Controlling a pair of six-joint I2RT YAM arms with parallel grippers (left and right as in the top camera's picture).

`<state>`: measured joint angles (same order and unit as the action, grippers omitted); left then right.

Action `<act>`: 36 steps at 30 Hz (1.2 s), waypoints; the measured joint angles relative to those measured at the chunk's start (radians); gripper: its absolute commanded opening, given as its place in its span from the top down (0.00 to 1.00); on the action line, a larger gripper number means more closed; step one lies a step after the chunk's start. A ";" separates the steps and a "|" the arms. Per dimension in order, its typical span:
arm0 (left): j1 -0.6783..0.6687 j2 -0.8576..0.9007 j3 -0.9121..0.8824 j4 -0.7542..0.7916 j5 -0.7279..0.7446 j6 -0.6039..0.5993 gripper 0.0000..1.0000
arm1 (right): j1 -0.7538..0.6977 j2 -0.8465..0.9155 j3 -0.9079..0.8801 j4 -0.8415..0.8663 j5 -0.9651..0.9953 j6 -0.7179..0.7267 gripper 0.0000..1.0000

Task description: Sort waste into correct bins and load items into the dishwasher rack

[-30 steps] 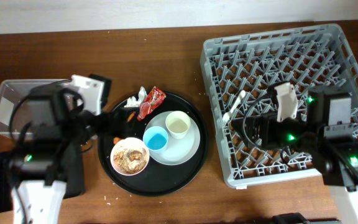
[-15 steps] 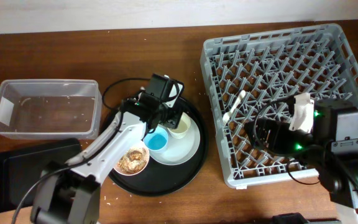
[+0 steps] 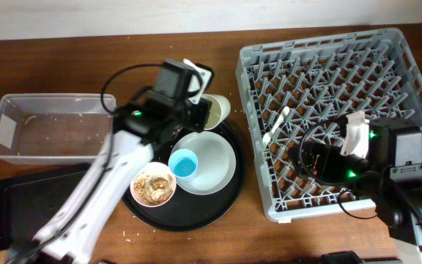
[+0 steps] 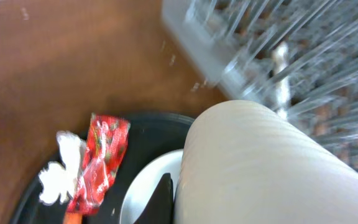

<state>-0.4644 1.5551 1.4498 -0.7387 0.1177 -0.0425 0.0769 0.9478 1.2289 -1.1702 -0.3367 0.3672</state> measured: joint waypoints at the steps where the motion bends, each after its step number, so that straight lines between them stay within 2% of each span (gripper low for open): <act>1: 0.054 -0.057 0.002 -0.019 0.119 0.000 1.00 | 0.000 0.000 0.000 0.014 0.000 0.000 0.01; 2: 0.114 -0.088 0.002 -0.026 0.222 0.000 1.00 | 0.000 0.000 0.000 0.026 0.000 0.000 0.00; 4: 0.250 -0.109 0.003 -0.036 0.503 0.000 1.00 | -0.002 0.000 0.000 0.088 -0.072 -0.048 0.04; 6: 0.338 -0.106 0.002 -0.042 0.831 0.026 1.00 | -0.002 0.000 0.000 0.207 -0.325 -0.169 0.06; 7: 0.342 -0.106 0.002 -0.043 0.978 0.042 1.00 | -0.002 0.002 0.000 0.258 -0.417 -0.197 0.05; 8: 0.332 -0.106 0.002 -0.040 1.060 0.051 1.00 | -0.002 0.007 0.001 0.309 -0.521 -0.220 0.06; 10: 0.287 -0.106 0.002 -0.040 1.155 0.061 1.00 | -0.002 0.021 0.002 0.354 -0.636 -0.239 0.05; 14: 0.176 -0.106 0.002 0.001 1.217 0.077 1.00 | -0.002 0.044 0.002 0.486 -0.838 -0.278 0.07; 17: 0.118 -0.106 0.002 0.072 1.226 0.080 1.00 | 0.017 0.055 0.002 0.503 -0.915 -0.291 0.08; 23: 0.079 -0.106 0.002 0.127 1.238 0.084 1.00 | 0.159 0.150 0.002 0.531 -0.906 -0.292 0.34; 24: 0.079 -0.106 0.002 0.127 1.237 0.084 1.00 | 0.162 0.151 0.002 0.544 -0.902 -0.293 0.41; 25: 0.080 -0.106 0.002 0.131 1.237 0.084 1.00 | 0.162 0.150 0.002 0.545 -0.900 -0.292 0.41; 26: 0.088 -0.106 0.002 0.142 1.234 0.085 0.96 | 0.163 0.142 -0.001 0.547 -0.886 -0.286 0.40; 27: 0.089 -0.106 0.003 0.143 1.237 0.087 0.85 | 0.166 0.134 -0.001 0.549 -0.878 -0.288 0.39; 28: 0.087 -0.106 0.004 0.149 1.239 0.087 0.85 | 0.166 0.123 -0.001 0.547 -0.864 -0.286 0.40; 30: 0.076 -0.106 0.005 0.153 1.241 0.087 0.69 | 0.169 0.088 -0.001 0.558 -0.810 -0.286 0.40; 31: 0.071 -0.106 0.005 0.156 1.241 0.085 0.69 | 0.169 0.071 -0.001 0.558 -0.788 -0.285 0.40; 33: 0.071 -0.106 0.005 0.158 1.240 0.087 0.58 | 0.159 0.048 0.000 0.539 -0.742 -0.283 0.42; 34: 0.071 -0.106 0.005 0.159 1.240 0.089 0.51 | 0.140 0.046 0.000 0.522 -0.730 -0.280 0.44; 35: 0.071 -0.106 0.005 0.161 1.232 0.087 0.31 | 0.104 0.044 0.000 0.499 -0.739 -0.275 0.43; 36: 0.071 -0.106 0.005 0.163 1.221 0.087 0.27 | 0.052 0.035 0.002 0.463 -0.751 -0.270 0.43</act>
<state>-0.3935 1.4494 1.4548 -0.5762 1.3392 0.0444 0.1291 0.9833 1.2304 -0.7071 -1.0878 0.0971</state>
